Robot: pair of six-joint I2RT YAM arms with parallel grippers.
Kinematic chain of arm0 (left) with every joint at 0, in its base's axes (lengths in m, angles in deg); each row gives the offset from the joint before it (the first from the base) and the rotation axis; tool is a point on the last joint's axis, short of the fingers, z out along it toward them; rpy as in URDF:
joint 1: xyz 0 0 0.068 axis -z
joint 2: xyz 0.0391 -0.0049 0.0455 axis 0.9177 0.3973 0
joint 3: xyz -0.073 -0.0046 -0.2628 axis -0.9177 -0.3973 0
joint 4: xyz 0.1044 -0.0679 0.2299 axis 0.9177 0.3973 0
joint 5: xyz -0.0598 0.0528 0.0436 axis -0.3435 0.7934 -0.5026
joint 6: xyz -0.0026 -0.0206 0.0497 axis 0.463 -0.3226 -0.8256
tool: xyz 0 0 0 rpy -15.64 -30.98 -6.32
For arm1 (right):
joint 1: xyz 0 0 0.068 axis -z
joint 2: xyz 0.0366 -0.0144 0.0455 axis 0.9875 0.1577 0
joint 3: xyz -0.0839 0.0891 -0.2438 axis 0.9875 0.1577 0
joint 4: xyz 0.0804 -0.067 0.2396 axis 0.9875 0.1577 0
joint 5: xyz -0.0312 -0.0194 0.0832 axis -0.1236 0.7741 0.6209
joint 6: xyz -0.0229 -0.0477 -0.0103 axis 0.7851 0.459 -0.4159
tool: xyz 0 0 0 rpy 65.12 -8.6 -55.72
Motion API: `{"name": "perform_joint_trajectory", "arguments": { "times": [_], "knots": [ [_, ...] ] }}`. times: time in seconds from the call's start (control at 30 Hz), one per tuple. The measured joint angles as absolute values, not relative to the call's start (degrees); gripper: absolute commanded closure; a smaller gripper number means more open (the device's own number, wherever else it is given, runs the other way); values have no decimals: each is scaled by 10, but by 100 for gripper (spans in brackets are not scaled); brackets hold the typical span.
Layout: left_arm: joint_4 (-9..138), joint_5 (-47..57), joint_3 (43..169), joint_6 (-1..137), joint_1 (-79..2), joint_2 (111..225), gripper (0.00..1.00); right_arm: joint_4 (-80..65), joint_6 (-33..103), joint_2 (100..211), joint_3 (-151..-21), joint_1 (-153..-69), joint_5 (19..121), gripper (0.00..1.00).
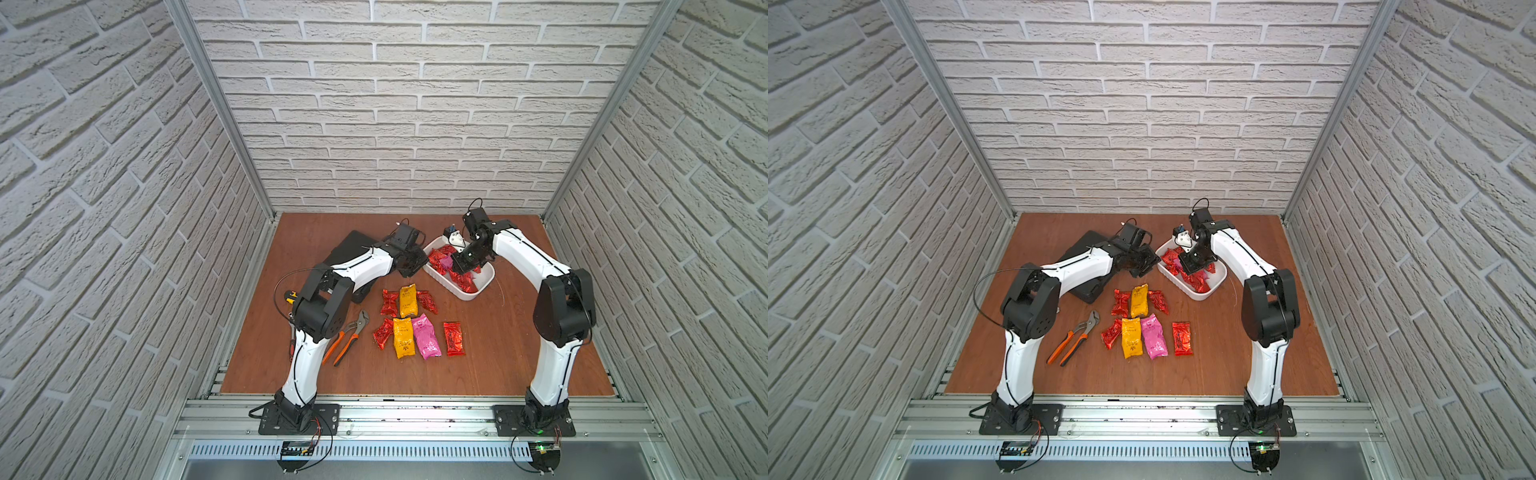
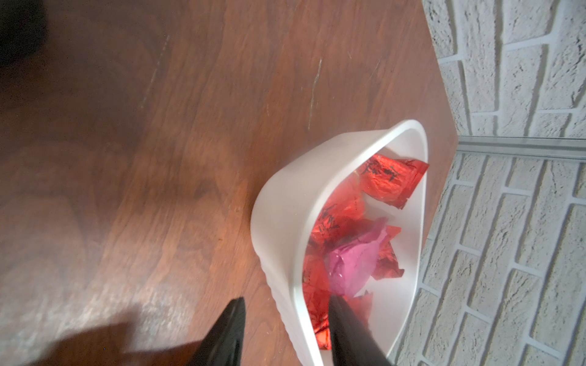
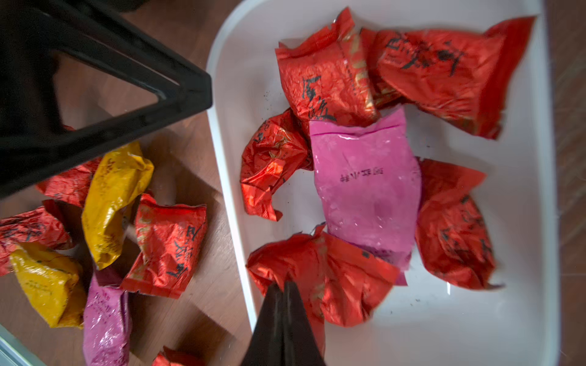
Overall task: Take the tea bags out of the storage box
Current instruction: Pick up the tea bag from the storage box, then place the tea bag at the center of the board.
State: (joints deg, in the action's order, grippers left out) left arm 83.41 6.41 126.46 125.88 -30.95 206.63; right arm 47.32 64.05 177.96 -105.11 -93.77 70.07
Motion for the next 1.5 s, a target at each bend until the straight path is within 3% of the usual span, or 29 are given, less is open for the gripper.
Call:
{"name": "perform_joint_trajectory", "arguments": {
  "times": [0.4,0.63,0.87,1.2,1.3,1.43,1.5],
  "knots": [
    [850,108,1261,1256,-302,2061,53,451,557,1603,-904,-947,698,97],
    [855,178,1211,1241,-295,1992,53,376,456,1497,-773,-1025,686,97],
    [855,232,1144,1230,-293,1915,54,293,390,1524,-729,-1101,627,97],
    [867,263,1074,1229,-282,1861,53,196,362,1597,-722,-1111,546,97],
    [868,265,1067,1229,-279,1858,53,175,353,1624,-721,-1114,533,90],
    [871,270,1064,1228,-276,1855,53,162,344,1637,-714,-1122,522,66],
    [872,272,1064,1225,-275,1854,53,162,340,1632,-713,-1127,515,60]
  ]
}}
